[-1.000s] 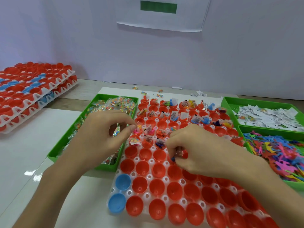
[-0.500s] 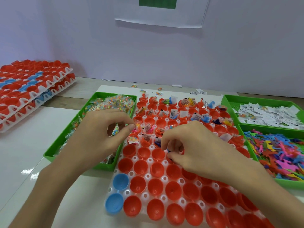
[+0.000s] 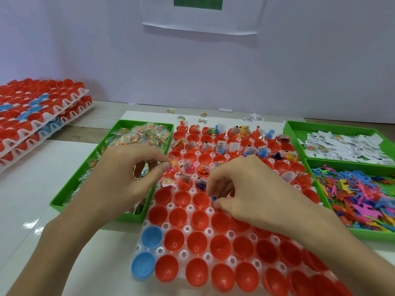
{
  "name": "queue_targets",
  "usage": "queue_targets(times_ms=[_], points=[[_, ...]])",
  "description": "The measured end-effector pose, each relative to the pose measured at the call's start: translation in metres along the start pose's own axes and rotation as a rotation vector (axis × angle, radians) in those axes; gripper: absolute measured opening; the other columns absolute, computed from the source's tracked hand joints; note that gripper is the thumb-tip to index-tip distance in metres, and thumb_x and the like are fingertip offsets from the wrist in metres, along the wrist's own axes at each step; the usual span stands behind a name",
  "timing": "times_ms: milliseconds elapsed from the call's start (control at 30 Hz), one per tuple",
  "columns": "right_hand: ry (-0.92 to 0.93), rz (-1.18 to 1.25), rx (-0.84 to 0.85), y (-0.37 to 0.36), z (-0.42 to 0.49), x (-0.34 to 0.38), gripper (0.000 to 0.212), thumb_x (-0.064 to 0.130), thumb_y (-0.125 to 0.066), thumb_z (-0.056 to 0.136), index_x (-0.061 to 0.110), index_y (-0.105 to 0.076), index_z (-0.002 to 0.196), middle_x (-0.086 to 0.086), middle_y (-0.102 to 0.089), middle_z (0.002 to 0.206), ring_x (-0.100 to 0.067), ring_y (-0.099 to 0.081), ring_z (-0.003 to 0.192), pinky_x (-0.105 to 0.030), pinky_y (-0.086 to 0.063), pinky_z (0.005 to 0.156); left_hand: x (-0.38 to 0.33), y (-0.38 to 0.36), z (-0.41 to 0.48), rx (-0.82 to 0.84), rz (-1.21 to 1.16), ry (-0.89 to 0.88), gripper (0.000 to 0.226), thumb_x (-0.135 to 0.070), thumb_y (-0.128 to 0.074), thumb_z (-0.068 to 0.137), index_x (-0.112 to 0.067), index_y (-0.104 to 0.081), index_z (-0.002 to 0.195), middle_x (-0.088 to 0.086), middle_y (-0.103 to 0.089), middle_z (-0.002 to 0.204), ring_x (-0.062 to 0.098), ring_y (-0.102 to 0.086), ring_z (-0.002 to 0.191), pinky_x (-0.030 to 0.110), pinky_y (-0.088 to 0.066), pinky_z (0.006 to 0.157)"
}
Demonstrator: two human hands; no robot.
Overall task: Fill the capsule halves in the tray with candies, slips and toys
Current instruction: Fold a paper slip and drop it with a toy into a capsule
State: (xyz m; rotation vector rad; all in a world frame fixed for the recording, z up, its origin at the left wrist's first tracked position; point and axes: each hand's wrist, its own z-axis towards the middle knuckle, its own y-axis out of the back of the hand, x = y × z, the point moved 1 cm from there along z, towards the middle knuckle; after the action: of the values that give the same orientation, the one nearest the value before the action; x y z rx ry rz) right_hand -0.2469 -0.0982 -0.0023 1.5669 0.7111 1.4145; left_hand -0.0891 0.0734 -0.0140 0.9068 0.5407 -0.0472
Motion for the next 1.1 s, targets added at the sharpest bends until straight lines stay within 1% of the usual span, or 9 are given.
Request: queue_targets(times_ms=[133, 333, 467, 633, 733, 833, 900, 967, 1100], points=[[0.016, -0.022, -0.006, 0.005, -0.001, -0.001, 0.012, 0.02, -0.074, 0.084, 0.03, -0.076, 0.089, 0.018, -0.071, 0.08, 0.005, -0.066, 0.08, -0.023, -0.059, 0.076, 0.001, 0.0, 0.0, -0.006, 0.001, 0.003, 0.013, -0.012, -0.077, 0.087, -0.025, -0.077, 0.083, -0.013, -0.069, 0.07, 0.017, -0.058, 0.069, 0.014, -0.041, 0.056], [0.003, 0.099, 0.033, 0.019, 0.003, -0.006, 0.013, 0.018, -0.073, 0.088, 0.03, -0.078, 0.088, 0.016, -0.074, 0.081, 0.007, -0.067, 0.078, -0.02, -0.058, 0.078, 0.002, 0.0, -0.001, -0.014, -0.007, -0.002, 0.01, -0.015, -0.077, 0.088, -0.024, -0.077, 0.084, -0.014, -0.067, 0.069, 0.015, -0.058, 0.069, 0.013, -0.041, 0.056], [0.019, 0.164, -0.028, 0.039, 0.003, -0.014, 0.019, 0.014, -0.074, 0.085, 0.032, -0.078, 0.082, 0.018, -0.074, 0.08, 0.003, -0.069, 0.079, -0.018, -0.055, 0.076, 0.002, 0.0, 0.0, -0.021, -0.01, -0.002, 0.01, -0.028, -0.068, 0.085, -0.025, -0.077, 0.083, -0.014, -0.067, 0.068, 0.015, -0.057, 0.066, 0.015, -0.041, 0.055], [0.064, 0.003, 0.054, 0.058, -0.003, -0.026, 0.01, 0.03, -0.078, 0.073, 0.038, -0.076, 0.078, 0.023, -0.072, 0.081, 0.0, -0.067, 0.078, -0.015, -0.05, 0.073, 0.002, 0.0, 0.0, -0.016, -0.013, -0.002, 0.011, -0.028, -0.067, 0.085, -0.025, -0.077, 0.083, -0.014, -0.067, 0.068, 0.016, -0.058, 0.067, 0.016, -0.041, 0.056], [0.083, 0.019, -0.025, 0.055, -0.002, -0.026, 0.003, 0.035, -0.076, 0.078, 0.038, -0.075, 0.076, 0.025, -0.07, 0.078, 0.0, -0.065, 0.076, -0.012, -0.047, 0.07, 0.002, 0.0, 0.001, -0.018, -0.017, -0.004, 0.011, -0.028, -0.067, 0.085, -0.024, -0.077, 0.083, -0.012, -0.068, 0.069, 0.016, -0.058, 0.067, 0.019, -0.042, 0.056], [0.079, 0.055, -0.154, 0.045, 0.007, -0.02, 0.007, 0.034, -0.074, 0.081, 0.035, -0.075, 0.074, 0.024, -0.069, 0.074, 0.001, -0.063, 0.074, -0.009, -0.045, 0.069, 0.001, 0.001, 0.0, -0.01, -0.031, 0.008, 0.011, -0.028, -0.066, 0.085, -0.026, -0.076, 0.083, -0.014, -0.068, 0.069, 0.013, -0.059, 0.068, 0.014, -0.041, 0.056], [0.051, 0.06, -0.159, 0.035, 0.014, -0.015, 0.006, 0.034, -0.075, 0.082, 0.032, -0.076, 0.076, 0.019, -0.069, 0.071, 0.003, -0.063, 0.073, -0.008, -0.044, 0.065, 0.0, 0.0, 0.0, 0.003, -0.03, 0.011, 0.011, -0.03, -0.065, 0.085, -0.029, -0.076, 0.084, -0.015, -0.067, 0.07, 0.013, -0.058, 0.069, 0.012, -0.04, 0.056], [0.034, 0.03, -0.102, 0.024, 0.022, -0.009, 0.006, 0.036, -0.076, 0.083, 0.03, -0.077, 0.083, 0.016, -0.069, 0.072, 0.005, -0.063, 0.072, -0.009, -0.044, 0.061, -0.001, -0.002, 0.0, 0.009, -0.019, 0.006, 0.012, -0.031, -0.064, 0.085, -0.03, -0.076, 0.086, -0.015, -0.067, 0.069, 0.014, -0.058, 0.068, 0.014, -0.04, 0.056], [0.067, -0.054, -0.026, 0.004, 0.03, 0.002, 0.017, 0.037, -0.078, 0.082, 0.027, -0.076, 0.096, 0.013, -0.069, 0.077, 0.002, -0.063, 0.071, -0.013, -0.052, 0.064, -0.004, -0.002, 0.0, -0.003, -0.011, -0.015, 0.011, -0.03, -0.065, 0.085, -0.028, -0.076, 0.085, -0.016, -0.066, 0.068, 0.014, -0.058, 0.067, 0.015, -0.041, 0.056]])
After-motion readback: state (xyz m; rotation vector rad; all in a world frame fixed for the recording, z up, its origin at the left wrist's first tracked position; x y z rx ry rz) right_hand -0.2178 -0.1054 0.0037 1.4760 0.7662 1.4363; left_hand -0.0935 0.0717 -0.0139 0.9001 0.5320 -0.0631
